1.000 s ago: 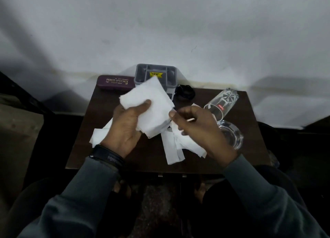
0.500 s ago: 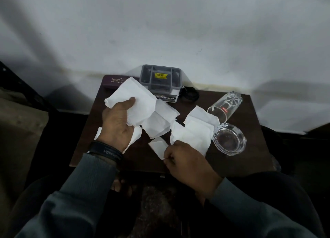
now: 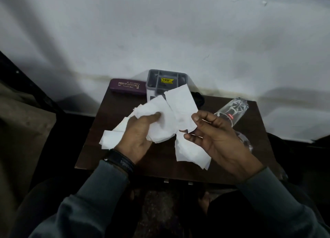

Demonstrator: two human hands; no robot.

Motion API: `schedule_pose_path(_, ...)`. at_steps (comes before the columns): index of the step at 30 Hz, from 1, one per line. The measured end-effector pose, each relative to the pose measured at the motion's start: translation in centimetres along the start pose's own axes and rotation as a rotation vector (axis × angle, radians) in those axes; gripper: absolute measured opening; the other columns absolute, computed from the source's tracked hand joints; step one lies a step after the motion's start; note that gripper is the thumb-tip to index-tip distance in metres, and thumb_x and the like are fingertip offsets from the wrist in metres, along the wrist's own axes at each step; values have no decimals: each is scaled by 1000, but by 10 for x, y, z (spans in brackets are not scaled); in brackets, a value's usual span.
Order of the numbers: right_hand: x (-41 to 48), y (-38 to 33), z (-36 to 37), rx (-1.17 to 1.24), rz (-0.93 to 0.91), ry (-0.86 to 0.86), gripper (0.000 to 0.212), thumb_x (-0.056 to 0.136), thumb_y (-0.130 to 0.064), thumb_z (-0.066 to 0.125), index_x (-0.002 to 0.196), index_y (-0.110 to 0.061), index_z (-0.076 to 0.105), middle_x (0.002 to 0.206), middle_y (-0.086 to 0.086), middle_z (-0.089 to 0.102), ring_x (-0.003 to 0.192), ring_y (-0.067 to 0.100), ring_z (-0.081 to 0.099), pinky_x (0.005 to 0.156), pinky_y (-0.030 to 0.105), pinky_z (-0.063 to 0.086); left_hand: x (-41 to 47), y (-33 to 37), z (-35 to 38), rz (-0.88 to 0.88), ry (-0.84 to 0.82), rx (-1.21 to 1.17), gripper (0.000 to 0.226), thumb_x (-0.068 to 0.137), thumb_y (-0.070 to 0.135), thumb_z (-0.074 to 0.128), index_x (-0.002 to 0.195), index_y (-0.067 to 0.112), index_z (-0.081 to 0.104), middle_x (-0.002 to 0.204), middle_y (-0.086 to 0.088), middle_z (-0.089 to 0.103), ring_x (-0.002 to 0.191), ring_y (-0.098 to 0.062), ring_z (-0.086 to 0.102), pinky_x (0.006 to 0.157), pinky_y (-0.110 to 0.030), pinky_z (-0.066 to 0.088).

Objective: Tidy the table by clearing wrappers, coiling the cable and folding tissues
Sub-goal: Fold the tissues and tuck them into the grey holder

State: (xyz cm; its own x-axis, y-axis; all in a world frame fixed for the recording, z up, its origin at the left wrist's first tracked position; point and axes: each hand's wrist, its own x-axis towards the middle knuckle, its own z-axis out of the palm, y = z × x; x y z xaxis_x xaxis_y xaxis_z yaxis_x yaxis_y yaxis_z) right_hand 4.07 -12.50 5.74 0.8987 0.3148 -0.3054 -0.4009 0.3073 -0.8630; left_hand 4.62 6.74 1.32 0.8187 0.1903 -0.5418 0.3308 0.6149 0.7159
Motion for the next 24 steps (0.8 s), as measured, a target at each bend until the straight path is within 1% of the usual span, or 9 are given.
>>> schedule_pose_path(5,8,9,-3,-63,7,111,10,87,-12,72,95,-7,74,82,5,74,81,22,75,71,29,61,-12,-9,13,-16,-117,-1,22,93,3,67,114,8,72,110,-11,79,95,-25,77,75,-41,65)
schedule_pose_path(8,9,10,-5,-68,40,108,22,78,-14,77,98,-4,75,86,6,75,79,16,72,75,27,61,-13,-8,13,-21,-132,-30,19,97,10,65,115,9,71,112,-12,78,98,-28,76,79,-44,64)
schedule_pose_path(11,9,11,-4,-64,68,100,27,74,-13,79,99,-3,76,92,8,77,80,15,72,73,25,60,-15,-5,14,-94,-185,-77,36,100,30,61,127,7,66,123,-17,74,110,-32,72,91,-48,59)
schedule_pose_path(13,9,11,-5,-60,79,99,27,74,-12,79,99,-3,77,94,10,78,80,16,73,73,24,60,-17,-4,15,-102,-202,-51,46,99,41,61,130,8,65,124,-16,73,112,-32,72,93,-48,59)
schedule_pose_path(14,10,11,-5,-68,77,98,27,73,-12,79,99,-4,78,94,10,78,81,16,73,73,24,61,-18,-5,16,-70,-201,-24,45,98,39,63,128,7,66,122,-15,74,110,-30,73,89,-47,61)
schedule_pose_path(17,10,10,-4,-95,62,93,31,71,-18,81,99,-6,80,100,10,79,87,19,72,77,26,61,-18,-9,16,43,-145,24,33,93,17,72,123,6,69,114,-13,77,103,-28,75,80,-43,64)
schedule_pose_path(20,10,7,-3,-49,49,130,26,78,-26,77,96,-7,80,101,7,78,89,19,71,72,26,60,-16,-10,14,88,-114,32,29,91,12,74,120,9,70,113,-10,78,106,-28,75,84,-45,63)
schedule_pose_path(22,11,5,-4,-20,6,161,22,85,-21,73,99,-5,78,102,7,78,94,20,74,74,28,61,-16,-9,15,111,-116,42,24,92,14,73,115,12,71,111,-7,79,103,-24,76,87,-45,63)
schedule_pose_path(24,11,4,-5,5,-46,188,15,89,-8,70,103,-5,76,100,8,78,93,19,75,78,31,63,-16,-9,16,127,-113,38,22,92,13,73,114,12,72,109,-6,79,100,-21,77,86,-43,63)
